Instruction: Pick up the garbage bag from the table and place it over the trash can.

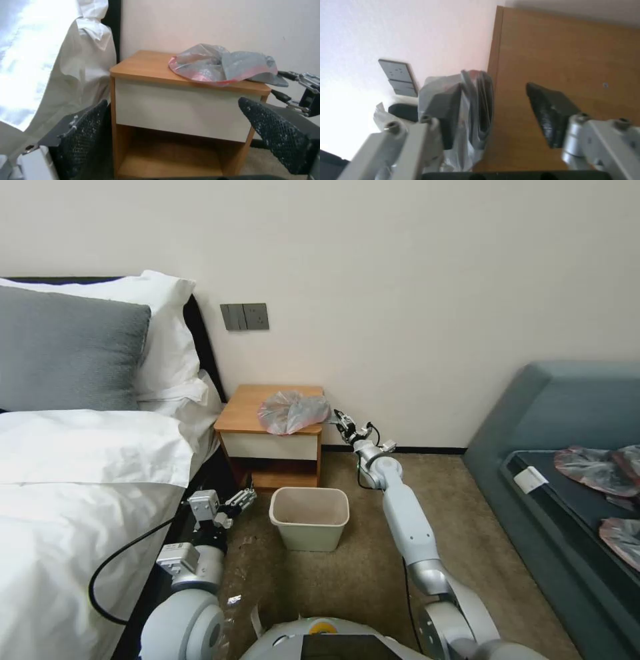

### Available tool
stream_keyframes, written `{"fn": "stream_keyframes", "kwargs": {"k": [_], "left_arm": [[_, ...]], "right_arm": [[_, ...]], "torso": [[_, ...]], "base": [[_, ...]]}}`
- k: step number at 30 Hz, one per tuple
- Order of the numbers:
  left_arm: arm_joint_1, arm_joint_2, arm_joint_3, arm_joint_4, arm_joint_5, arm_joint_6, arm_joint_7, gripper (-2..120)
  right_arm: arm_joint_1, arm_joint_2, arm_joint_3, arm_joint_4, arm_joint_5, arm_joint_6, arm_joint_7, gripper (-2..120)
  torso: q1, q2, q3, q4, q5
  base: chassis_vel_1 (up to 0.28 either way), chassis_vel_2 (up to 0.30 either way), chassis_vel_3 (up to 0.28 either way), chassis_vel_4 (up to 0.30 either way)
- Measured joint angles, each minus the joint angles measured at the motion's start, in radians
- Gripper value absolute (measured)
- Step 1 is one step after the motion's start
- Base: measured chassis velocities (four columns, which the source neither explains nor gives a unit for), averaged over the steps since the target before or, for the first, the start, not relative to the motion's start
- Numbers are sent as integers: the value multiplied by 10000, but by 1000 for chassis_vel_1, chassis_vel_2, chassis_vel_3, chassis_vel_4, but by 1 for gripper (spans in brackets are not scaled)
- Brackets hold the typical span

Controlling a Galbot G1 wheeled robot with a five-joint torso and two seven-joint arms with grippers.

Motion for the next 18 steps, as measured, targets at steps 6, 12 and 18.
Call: {"fn": "stream_keyframes", "kwargs": {"k": [6,12,18], "left_arm": [[-1,-8,5,31,23,-11,0,100],[-7,18,10,93,148,-117,-2,100],[-11,60,11,169,195,-180,1,100]], "right_arm": [[-62,148,-27,181,-16,-23,52,32],[-135,282,-26,343,-88,-12,181,8],[-347,278,-70,713,-192,15,327,0]], "torso": [[0,0,0,1,0],[-1,0,0,0,0],[0,0,0,0,0]], "base": [[0,0,0,0],[0,0,0,0],[0,0,0,0]]}}
